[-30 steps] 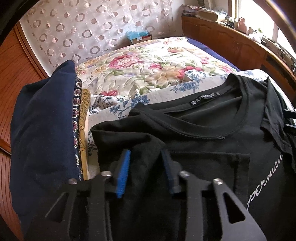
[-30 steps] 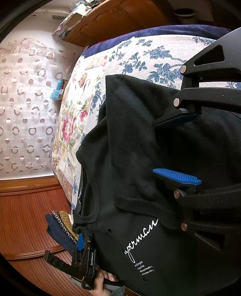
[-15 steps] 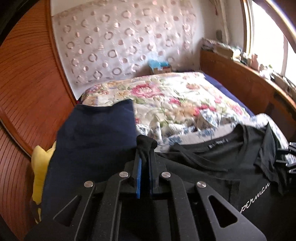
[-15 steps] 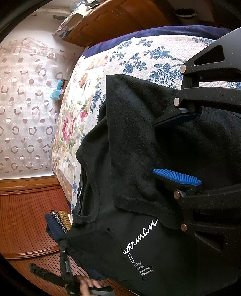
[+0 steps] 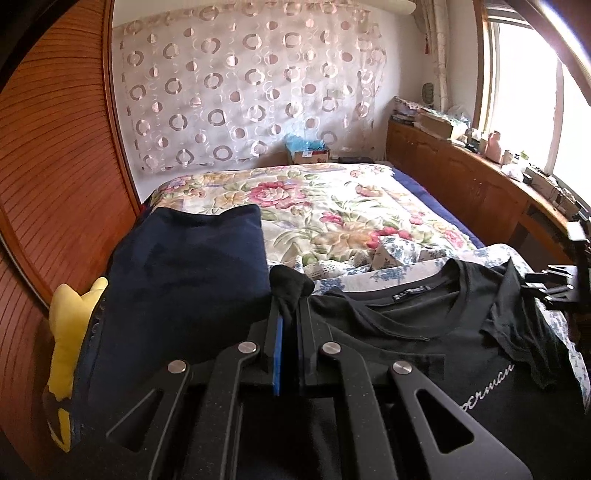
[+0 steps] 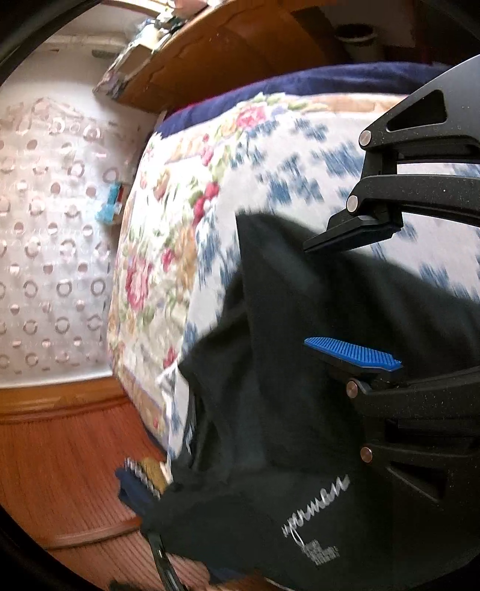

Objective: Fold small clothes

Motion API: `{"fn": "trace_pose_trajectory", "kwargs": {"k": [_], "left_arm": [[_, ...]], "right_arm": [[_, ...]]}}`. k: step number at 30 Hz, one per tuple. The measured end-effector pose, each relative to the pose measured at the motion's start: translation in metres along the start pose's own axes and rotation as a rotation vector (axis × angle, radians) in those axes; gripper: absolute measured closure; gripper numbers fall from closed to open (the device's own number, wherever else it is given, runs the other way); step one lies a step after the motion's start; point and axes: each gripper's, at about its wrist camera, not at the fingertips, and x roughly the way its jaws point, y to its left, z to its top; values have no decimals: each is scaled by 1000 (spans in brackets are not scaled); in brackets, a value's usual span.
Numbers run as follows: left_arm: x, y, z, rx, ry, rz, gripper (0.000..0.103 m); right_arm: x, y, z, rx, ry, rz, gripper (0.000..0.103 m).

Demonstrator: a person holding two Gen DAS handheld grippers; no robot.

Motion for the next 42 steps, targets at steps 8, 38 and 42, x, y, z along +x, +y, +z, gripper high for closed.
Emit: {"fn": "trace_pose_trajectory", "kwargs": {"k": [8, 38, 42], "left_arm": [[-9, -9, -12, -8, -18, -46, 96], [-80, -33, -49, 2, -94, -86, 96], [-105, -28, -57, -11, -136, -84, 96]], "right_arm": [[26, -30, 18, 127, 10, 5, 55], [-84, 16, 20, -23, -252, 59, 98], [-122, 23, -5, -40, -316, 76, 98]]}}
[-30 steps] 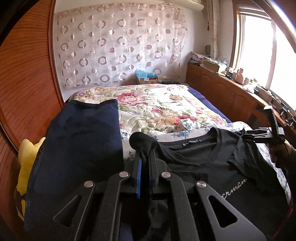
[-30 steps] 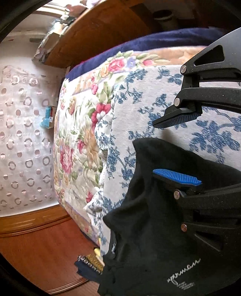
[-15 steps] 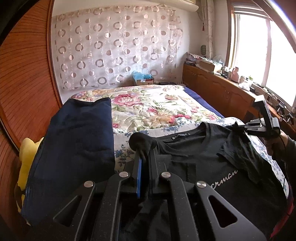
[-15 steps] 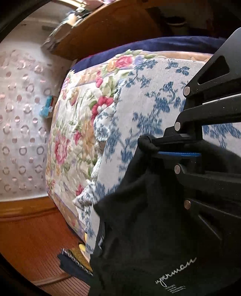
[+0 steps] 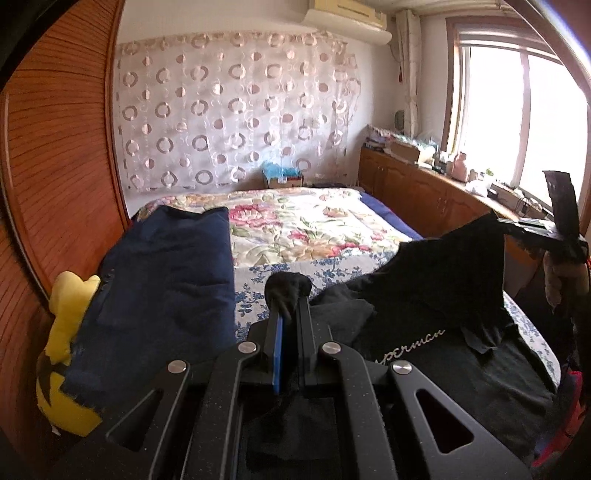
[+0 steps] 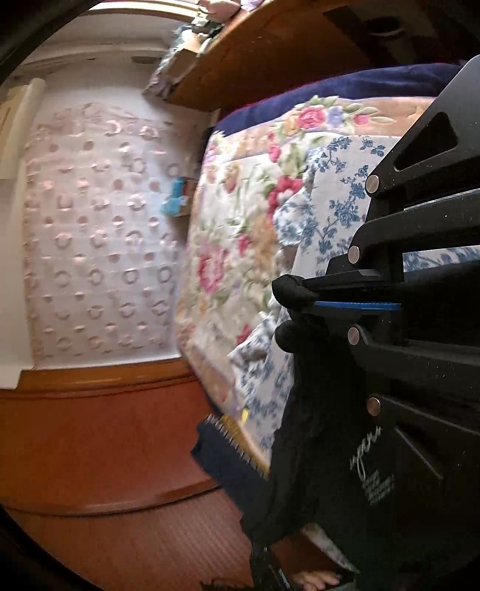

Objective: Fold small clothes

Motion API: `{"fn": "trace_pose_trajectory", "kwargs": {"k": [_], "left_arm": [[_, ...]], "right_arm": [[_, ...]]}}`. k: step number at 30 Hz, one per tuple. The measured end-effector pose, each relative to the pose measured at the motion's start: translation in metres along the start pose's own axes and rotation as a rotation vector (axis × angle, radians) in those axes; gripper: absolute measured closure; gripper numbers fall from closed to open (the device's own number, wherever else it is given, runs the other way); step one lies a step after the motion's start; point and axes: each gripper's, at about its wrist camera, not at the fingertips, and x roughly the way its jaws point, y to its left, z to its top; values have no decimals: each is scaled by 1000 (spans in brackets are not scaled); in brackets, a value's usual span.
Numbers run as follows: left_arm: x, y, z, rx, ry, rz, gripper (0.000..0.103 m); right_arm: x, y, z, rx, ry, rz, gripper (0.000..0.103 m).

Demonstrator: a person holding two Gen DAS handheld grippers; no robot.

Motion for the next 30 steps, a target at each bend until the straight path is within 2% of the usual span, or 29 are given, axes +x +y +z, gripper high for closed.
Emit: {"fn": "trace_pose_trajectory", "kwargs": {"k": [5, 11, 16, 21, 26, 30], "left_arm": [[-32, 7, -12, -23, -43, 0, 96], [-71, 15, -44, -71, -65, -8, 96], [-98, 20, -67, -92, -62, -13, 96], [-124, 14, -78, -69, -62, -7, 96], [-147, 19, -85, -84, -83, 13, 96], [-151, 22, -92, -75, -57, 35, 96]], "right_arm": [[-42, 11, -32, -13, -26, 7, 98], [-88, 16, -73, -6, -30, 14, 98], [-129, 26, -101, -9, -6, 30, 98], [-156, 37, -125, -10, 43, 35, 99], [-182, 33, -119, 21, 42, 31, 99], [-200, 36, -118, 18, 55, 17, 98]]}}
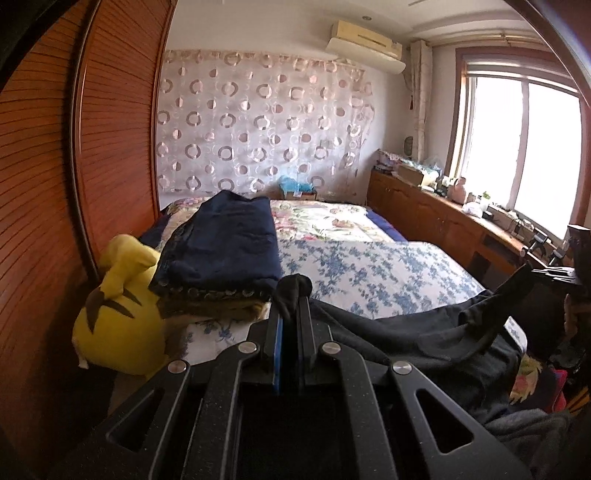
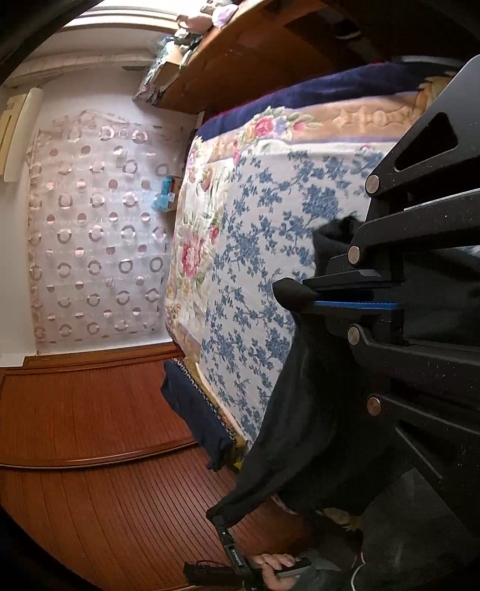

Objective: Fold small clothes

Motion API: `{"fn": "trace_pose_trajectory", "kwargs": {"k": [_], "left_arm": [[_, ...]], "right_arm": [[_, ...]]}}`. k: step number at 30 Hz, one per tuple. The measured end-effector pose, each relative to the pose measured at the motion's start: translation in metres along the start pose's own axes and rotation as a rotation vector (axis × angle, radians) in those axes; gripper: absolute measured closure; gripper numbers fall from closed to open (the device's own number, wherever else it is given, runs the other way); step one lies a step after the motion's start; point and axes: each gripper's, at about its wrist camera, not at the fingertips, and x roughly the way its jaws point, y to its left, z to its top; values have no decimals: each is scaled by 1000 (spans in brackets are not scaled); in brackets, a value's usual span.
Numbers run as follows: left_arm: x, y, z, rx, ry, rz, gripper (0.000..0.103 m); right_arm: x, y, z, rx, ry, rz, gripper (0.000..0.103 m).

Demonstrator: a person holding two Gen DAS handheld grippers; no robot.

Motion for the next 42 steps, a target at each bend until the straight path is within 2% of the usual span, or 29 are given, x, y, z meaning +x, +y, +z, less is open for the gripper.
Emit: {"fn": "trace_pose_trajectory", "kwargs": {"k": [3, 6, 8, 9, 10, 12, 16, 17, 19, 21, 26, 31, 36, 42], "left_arm": [[5, -3, -7, 33, 41, 5, 96], [12, -7, -10, 47, 63, 15, 88], [12, -9, -10, 65, 58, 24, 76], [13, -9, -9, 66, 56, 18, 62], [12, -9, -9, 67, 54, 10, 54], [16, -9, -6, 81, 59, 12, 48], [34, -4, -2, 87, 74, 15, 30], [39, -3, -1, 85, 81, 15, 28], [51, -2, -1, 88, 100, 24, 26], [64, 0, -2, 92, 111, 49, 26], [95, 9, -7, 82, 165, 77, 26], [119, 13, -11, 79, 218, 82, 26], [133, 15, -16, 80, 261, 76, 26], [151, 18, -24, 85, 331, 52, 26]], "right_arm": [[10, 3, -10, 5, 57, 8, 98], [20, 6, -25, 19, 118, 3, 98], [28, 7, -31, 24, 160, -17, 98], [31, 8, -32, 22, 171, -24, 98], [31, 8, -30, 18, 174, -33, 96], [33, 7, -26, 11, 171, -68, 88], [32, 3, -15, 10, 144, -84, 85], [32, 2, -15, 8, 138, -95, 82], [38, -1, -16, 5, 130, -116, 70], [47, -3, -14, 1, 135, -138, 65], [82, -11, -19, 4, 163, -131, 63], [112, -19, -21, 29, 208, -106, 61], [134, -28, -23, 43, 243, -120, 61], [142, -40, -29, 82, 250, -126, 47]]}}
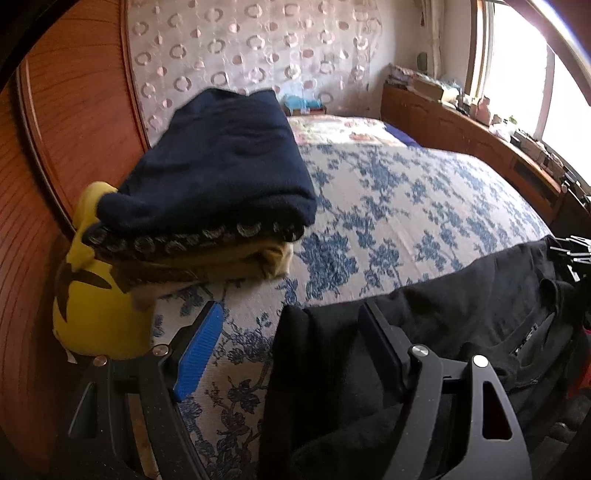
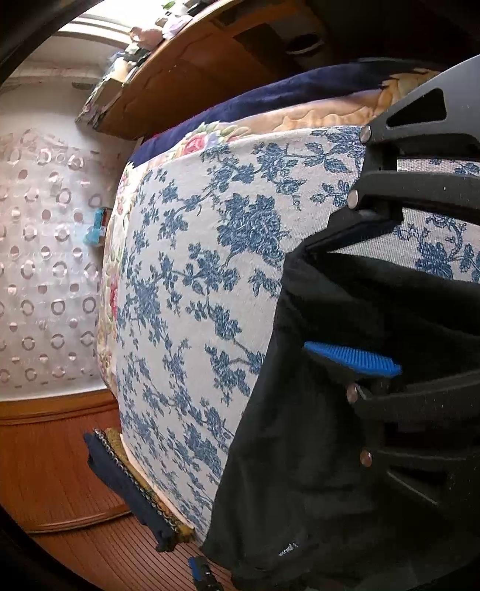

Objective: Fold small clothes

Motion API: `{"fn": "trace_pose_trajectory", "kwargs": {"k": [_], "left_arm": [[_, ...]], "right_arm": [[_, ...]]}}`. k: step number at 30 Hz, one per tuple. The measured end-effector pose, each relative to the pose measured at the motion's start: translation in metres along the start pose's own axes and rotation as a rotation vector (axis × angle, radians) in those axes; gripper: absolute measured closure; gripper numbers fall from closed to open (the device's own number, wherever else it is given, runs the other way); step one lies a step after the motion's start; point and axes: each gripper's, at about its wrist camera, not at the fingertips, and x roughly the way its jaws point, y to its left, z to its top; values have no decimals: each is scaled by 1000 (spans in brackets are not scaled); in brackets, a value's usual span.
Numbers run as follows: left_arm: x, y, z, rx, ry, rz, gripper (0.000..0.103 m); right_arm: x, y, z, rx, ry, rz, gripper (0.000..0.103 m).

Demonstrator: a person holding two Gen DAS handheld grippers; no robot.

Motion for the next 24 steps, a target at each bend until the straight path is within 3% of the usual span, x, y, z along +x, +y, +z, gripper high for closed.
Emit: {"fn": "trace_pose_trajectory", "kwargs": {"k": [11, 24], "left_arm": [[19, 3, -10, -22, 77, -49, 36], [16, -4, -12, -10, 73, -85, 55]], "right_arm": [[0, -6, -5, 15, -18, 17, 43], [2, -5, -5, 14, -14, 16, 42]]}}
